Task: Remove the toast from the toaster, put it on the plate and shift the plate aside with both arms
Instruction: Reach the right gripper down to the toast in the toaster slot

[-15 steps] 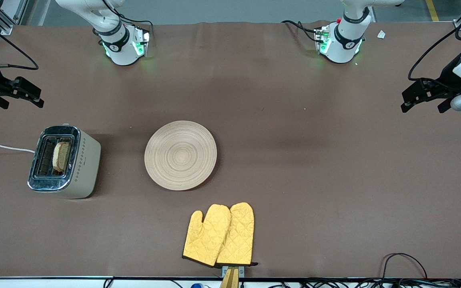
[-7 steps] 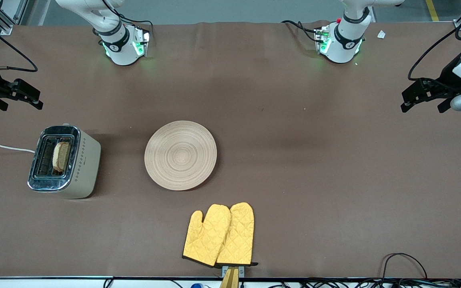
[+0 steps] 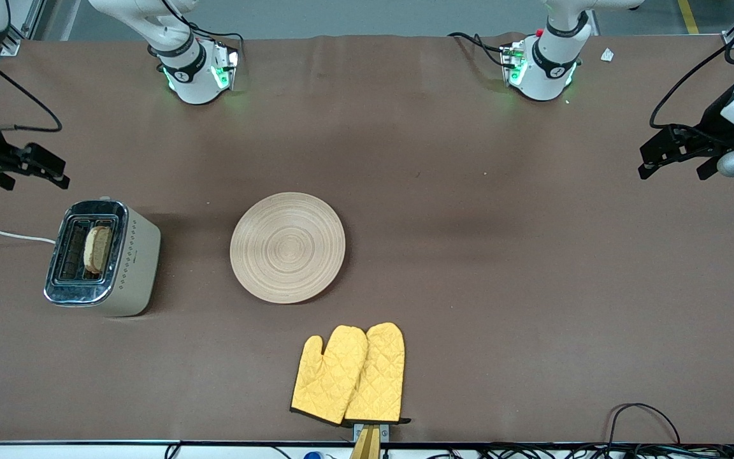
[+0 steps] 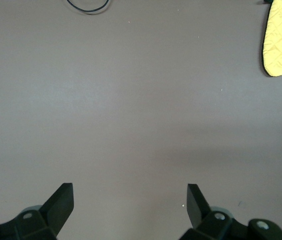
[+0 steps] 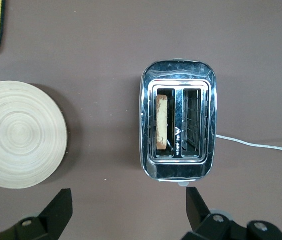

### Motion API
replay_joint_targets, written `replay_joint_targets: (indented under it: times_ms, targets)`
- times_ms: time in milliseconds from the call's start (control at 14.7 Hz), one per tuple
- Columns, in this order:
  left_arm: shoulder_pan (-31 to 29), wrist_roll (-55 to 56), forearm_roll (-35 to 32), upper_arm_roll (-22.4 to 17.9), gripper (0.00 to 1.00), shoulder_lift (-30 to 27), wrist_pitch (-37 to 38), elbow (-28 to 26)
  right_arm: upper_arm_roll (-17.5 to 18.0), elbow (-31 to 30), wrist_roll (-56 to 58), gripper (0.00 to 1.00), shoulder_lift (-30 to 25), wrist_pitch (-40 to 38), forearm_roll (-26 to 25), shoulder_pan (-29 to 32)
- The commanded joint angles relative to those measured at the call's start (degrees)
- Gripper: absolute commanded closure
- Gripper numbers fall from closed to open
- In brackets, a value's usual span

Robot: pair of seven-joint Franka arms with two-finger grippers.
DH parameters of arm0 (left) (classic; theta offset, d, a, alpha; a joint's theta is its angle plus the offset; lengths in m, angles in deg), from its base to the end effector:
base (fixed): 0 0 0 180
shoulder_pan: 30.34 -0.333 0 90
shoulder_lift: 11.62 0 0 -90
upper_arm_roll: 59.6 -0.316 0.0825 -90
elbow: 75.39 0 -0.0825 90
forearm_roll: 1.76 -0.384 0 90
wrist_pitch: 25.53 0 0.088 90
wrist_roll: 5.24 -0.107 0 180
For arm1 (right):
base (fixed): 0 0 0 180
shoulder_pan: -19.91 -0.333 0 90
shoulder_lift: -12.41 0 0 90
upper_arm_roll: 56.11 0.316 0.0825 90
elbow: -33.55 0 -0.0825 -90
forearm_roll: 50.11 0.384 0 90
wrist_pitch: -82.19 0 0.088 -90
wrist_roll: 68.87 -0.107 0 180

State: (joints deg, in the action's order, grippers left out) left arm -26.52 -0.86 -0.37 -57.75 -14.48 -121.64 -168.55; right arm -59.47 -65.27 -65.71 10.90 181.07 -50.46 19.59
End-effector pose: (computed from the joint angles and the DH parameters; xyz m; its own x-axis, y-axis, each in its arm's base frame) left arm 0.5465 -0.0571 0.6357 0.9949 -0.0196 0.0992 -0.0227 -0.9993 0.0303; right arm 0.5556 -0.0304 0.5795 0.9996 0.0030 0.0271 0.0029 -1.0000 0.0060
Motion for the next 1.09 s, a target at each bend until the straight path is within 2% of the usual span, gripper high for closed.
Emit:
replay_joint_targets:
  times_ms: [0, 272, 816, 1019]
  targets:
    - [0.0, 0.5, -0.2, 0.0, 0.00, 0.5, 1.2, 1.3, 0.6, 0.4, 0.5, 0.00, 4.0, 2.7, -0.4, 1.9]
    - [0.0, 0.4, -0.2, 0.0, 0.00, 0.5, 1.3, 1.3, 0.6, 0.3, 0.5, 0.00, 9.3, 6.7, -0.4, 3.1]
    - [0.0, 0.4, -0.2, 0.0, 0.00, 0.5, 1.4, 1.3, 0.6, 0.0, 0.7, 0.00, 16.7, 11.8, -0.4, 4.5]
    - [0.0, 0.3, -0.2, 0.0, 0.00, 0.5, 1.4, 1.3, 0.5, -3.3, 0.8, 0.00, 17.2, 16.0, -0.4, 4.7]
